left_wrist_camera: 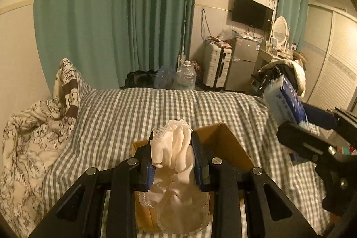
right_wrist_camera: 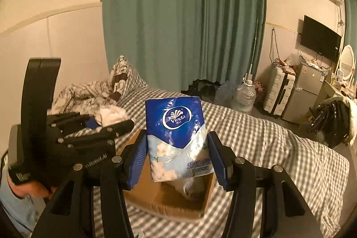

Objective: Organize objects
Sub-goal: 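Carry the cloth and tissue pack into the box while both grippers open, then move both tools back to the remaining items on the bed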

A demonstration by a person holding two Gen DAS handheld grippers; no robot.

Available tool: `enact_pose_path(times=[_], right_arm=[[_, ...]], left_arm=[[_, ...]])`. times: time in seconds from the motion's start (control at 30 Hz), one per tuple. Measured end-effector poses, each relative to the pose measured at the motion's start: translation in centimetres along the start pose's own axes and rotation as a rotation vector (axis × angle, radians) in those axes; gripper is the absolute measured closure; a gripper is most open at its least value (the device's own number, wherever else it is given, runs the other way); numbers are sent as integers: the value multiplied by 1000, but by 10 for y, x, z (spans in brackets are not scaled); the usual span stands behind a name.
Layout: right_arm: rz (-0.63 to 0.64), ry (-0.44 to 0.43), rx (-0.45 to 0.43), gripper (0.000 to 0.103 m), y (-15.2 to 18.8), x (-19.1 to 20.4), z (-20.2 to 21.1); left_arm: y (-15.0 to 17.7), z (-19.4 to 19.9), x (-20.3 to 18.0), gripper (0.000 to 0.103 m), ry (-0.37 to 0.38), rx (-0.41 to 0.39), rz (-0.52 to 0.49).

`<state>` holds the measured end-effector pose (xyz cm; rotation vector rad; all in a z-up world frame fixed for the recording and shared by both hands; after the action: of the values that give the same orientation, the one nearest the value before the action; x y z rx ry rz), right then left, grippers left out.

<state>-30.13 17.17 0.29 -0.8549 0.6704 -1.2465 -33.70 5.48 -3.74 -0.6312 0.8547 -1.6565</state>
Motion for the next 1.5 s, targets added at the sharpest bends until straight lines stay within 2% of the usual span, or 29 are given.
enact_pose_path(times=[0.2, 0.47, 0.7, 0.73, 0.77, 0.8, 0.83, 1.0, 1.23, 1.5], right_arm=[[-40, -31, 33, 50, 2, -5, -48], [-37, -22, 140, 50, 37, -8, -109], [-27, -10, 171, 49, 50, -15, -125], [-30, -10, 167, 48, 49, -16, -124], [-36, -7, 158, 41, 47, -17, -121], [-43, -5, 146, 32, 43, -19, -117], [-46, -4, 139, 28, 42, -18, -114], [-49, 21, 83, 22, 20, -17, -79], [-6, 54, -9, 15, -13, 0, -7], [48, 62, -93, 11, -37, 25, 84]], left_arm=[[13, -45, 14, 75, -11, 66, 25], [42, -90, 15, 75, 1, 141, 27], [56, -103, 16, 73, 15, 171, 28], [57, -103, 17, 68, 11, 175, 31], [57, -102, 19, 63, 12, 177, 33], [57, -100, 20, 48, 10, 179, 38], [57, -95, 22, 37, 3, 173, 44], [46, -68, 29, 25, -36, 146, 25], [9, 7, 34, 9, -64, 32, 65], [-12, 93, 25, 3, -98, -81, 58]])
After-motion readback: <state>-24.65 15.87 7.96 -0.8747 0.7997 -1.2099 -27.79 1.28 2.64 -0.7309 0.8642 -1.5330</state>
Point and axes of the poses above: each gripper's, at about its wrist camera, not at the fingertips, and z roughly against the way its jaws point, x to its left, y to its underside, the point moved 10 cm from there along -z, roughly the way its jaws point, and after that the axes turned 2 degrees about -z, right-handed, at the moved point
